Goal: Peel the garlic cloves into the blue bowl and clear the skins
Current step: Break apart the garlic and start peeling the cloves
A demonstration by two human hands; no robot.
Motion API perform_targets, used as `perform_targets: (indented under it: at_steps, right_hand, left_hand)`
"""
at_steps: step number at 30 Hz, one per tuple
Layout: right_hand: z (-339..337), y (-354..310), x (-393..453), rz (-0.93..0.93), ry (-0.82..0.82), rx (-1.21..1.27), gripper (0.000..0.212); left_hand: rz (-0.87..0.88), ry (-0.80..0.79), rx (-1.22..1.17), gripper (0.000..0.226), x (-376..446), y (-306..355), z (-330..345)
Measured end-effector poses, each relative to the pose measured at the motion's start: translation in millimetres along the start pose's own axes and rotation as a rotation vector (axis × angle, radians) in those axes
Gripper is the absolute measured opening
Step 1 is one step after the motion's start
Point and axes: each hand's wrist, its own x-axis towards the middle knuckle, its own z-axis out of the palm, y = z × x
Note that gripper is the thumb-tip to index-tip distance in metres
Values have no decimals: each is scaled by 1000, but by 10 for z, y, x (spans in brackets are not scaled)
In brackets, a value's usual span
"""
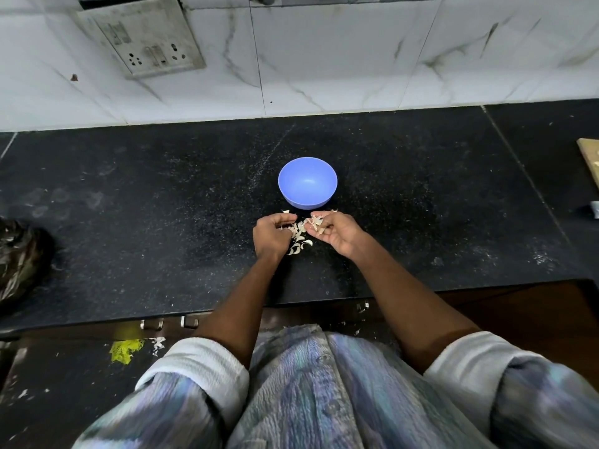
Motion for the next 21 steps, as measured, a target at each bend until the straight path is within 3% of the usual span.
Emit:
perform_targets:
  at_steps: [5,11,18,21]
  right_hand:
    - [14,6,-20,27,-27,54,30]
    - [33,36,-28,43,-48,43,25]
    - [30,50,-120,73,-59,55,26]
    - [11,39,-136,61,-49,66,31]
  left_hand:
    - [269,3,149,27,-78,66,46]
    - [196,-154,177,18,-136,94,193]
    - [193,-147,309,16,-175,83,252]
    - [199,-123,217,20,-177,52,257]
